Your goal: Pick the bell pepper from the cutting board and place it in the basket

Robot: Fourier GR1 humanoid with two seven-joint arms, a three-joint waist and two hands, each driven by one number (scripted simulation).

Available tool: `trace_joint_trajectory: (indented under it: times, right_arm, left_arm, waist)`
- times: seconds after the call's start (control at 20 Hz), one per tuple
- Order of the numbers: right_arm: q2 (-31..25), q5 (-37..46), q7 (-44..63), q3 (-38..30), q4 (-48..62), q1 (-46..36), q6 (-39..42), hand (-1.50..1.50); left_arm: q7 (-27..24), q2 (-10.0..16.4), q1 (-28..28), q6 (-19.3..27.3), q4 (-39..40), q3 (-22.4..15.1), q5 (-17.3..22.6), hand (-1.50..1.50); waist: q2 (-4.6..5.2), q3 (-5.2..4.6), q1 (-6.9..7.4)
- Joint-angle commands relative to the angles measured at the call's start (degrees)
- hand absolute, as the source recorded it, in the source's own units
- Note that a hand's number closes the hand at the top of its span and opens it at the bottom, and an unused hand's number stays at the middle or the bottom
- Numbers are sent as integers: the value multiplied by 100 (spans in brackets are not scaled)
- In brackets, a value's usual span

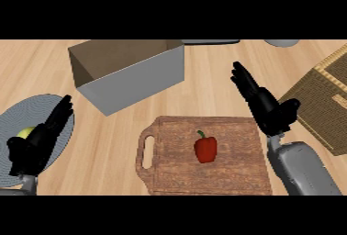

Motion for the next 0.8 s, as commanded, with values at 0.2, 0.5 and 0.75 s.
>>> trace_joint_trajectory:
  times: [0.2,0.5,0.75]
  right_arm:
    - [-105,-1265,-1150,-1102,574,-1372,1378,150]
    - [-73,1780,-2372,1399,-343,-1094,1153,-150]
    - [1228,2984,-1409,2376,-650,-563,-531,-150]
  left_arm:
    - [524,-127,-670,209,233,409,202,0]
    - [727,-216,-853,118,659,512,437,0]
    - [677,-242,-875,-32,903,649,501,0]
  waist:
    - [178,-103,255]
    - [124,-125,166]
    - [85,-129,92]
